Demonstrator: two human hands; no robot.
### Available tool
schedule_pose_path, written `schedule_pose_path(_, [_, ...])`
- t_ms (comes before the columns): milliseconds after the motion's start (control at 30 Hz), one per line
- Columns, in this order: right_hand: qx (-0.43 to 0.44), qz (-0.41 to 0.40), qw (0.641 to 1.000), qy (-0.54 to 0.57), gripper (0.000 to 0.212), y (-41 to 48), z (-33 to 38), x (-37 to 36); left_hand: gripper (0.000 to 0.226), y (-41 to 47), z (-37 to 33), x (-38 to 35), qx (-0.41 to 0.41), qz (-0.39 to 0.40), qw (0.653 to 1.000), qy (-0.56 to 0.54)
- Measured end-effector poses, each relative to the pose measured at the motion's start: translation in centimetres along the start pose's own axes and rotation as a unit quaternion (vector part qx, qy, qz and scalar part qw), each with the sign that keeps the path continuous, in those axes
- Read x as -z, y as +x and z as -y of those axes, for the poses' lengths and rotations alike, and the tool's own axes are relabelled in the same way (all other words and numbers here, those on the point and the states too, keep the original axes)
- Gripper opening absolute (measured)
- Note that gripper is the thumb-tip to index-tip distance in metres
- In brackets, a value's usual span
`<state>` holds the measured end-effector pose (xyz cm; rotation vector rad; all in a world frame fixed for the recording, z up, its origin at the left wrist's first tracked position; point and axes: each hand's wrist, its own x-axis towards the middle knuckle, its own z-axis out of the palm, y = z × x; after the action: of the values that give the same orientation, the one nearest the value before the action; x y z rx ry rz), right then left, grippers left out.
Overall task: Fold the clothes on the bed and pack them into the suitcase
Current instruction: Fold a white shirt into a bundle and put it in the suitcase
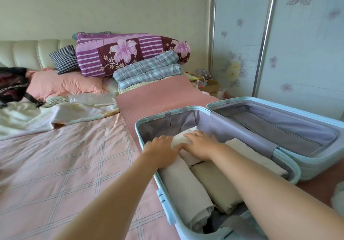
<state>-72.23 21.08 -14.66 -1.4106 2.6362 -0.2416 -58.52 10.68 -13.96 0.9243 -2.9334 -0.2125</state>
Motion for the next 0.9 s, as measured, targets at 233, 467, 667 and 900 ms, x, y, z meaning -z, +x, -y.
schedule_pose_path(233, [0.062, -0.114, 0.98, 0.153, 0.036, -6.4, 7.3, 4.1, 0.04, -7.5, 3.4, 4.3, 0.019, -0.14, 0.982, -0.123])
schedule_pose_path(467, [0.167, -0.053, 0.967, 0.183, 0.024, -13.2, 23.3, 1.9, 0.029, -20.8, 12.9, 9.1, 0.116, -0.186, 0.968, -0.12])
schedule_pose_path(667, [0.22, 0.035, 0.954, 0.199, 0.036, -17.2, 37.4, -3.4, 0.034, -33.5, 25.2, 10.6, 0.235, -0.142, 0.958, -0.079])
schedule_pose_path(900, [0.28, 0.109, 0.937, 0.179, 0.04, -21.0, 53.8, -9.2, 0.038, -46.9, 39.5, 9.8, 0.328, -0.108, 0.937, -0.043])
